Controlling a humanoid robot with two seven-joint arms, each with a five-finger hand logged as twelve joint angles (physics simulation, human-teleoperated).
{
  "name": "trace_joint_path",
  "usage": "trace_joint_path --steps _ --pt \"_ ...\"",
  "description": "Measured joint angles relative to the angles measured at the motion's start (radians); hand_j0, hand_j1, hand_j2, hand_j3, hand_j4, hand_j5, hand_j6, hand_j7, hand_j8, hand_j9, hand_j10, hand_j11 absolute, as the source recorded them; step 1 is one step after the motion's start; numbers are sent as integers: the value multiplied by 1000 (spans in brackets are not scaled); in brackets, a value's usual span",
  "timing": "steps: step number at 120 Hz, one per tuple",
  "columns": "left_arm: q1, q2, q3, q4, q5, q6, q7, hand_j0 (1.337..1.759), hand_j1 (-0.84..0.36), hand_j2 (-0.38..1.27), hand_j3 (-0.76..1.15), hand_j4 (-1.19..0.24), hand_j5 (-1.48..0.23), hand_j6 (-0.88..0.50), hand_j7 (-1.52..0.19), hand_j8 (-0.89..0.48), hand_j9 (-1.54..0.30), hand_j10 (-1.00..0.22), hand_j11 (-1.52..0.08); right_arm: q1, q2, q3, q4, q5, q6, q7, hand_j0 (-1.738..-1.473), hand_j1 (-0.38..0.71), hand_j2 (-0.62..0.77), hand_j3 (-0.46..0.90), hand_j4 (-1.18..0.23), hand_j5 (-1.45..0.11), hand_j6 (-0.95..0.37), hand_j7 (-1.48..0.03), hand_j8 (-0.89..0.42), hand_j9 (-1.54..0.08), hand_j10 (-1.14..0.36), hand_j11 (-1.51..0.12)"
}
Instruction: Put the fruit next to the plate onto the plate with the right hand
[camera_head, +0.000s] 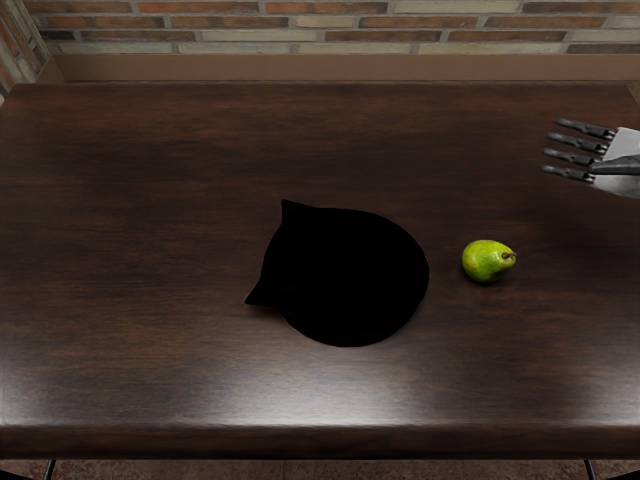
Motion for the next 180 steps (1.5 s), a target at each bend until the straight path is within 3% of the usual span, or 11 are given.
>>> trace_joint_path --steps 29,58,67,88,98,108,127,149,180 --pt "0 0 0 0 0 0 0 1658 349 1 0 -2 0 -3 0 -3 0 -2 0 1 3 -3 2 -14 0 0 -1658 -349 0 0 0 1 6 0 5 1 4 0" --pt "0 0 0 0 0 0 0 1658 349 1 0 -2 0 -3 0 -3 0 -2 0 46 23 1 52 -286 0 0 -1658 -349 0 0 0 1 6 0 5 0 3 0" --pt "0 0 0 0 0 0 0 1658 349 1 0 -2 0 -3 0 -3 0 -2 0 67 13 18 192 -445 0 0 -1658 -349 0 0 0 1 5 0 4 0 3 0" --pt "0 0 0 0 0 0 0 1658 349 1 0 -2 0 -3 0 -3 0 -2 0 51 -86 56 612 -731 -91 0 -1658 -349 0 0 0 0 1 0 1 0 1 0" --pt "0 0 0 0 0 0 0 1658 349 1 0 -2 0 -3 0 -3 0 -2 0 1 -101 59 739 -836 -196 0 -1658 -349 0 0 -1 0 0 0 0 0 0 0" --pt "0 0 0 0 0 0 0 1658 349 1 0 -2 0 -3 0 -3 0 -2 0 -63 -82 60 810 -933 -299 0 -1658 -349 1 0 -1 0 -1 0 -1 0 0 0" --pt "0 0 0 0 0 0 0 1658 349 1 0 -2 0 -3 0 -3 0 -2 0 -168 37 58 857 -1196 -504 0 -1658 -349 1 0 -2 0 -2 0 -2 0 -1 0" --pt "0 0 0 0 0 0 0 1658 349 1 0 -2 0 -3 0 -3 0 -2 0 -276 107 48 873 -1404 -617 0 -1658 -349 1 0 -2 0 -3 0 -2 0 -1 0" --pt "0 0 0 0 0 0 0 1658 349 1 0 -2 0 -3 0 -3 0 -2 0 -313 128 -12 877 -1569 -765 0 -1658 -349 2 0 -2 0 -3 0 -2 0 -1 0"
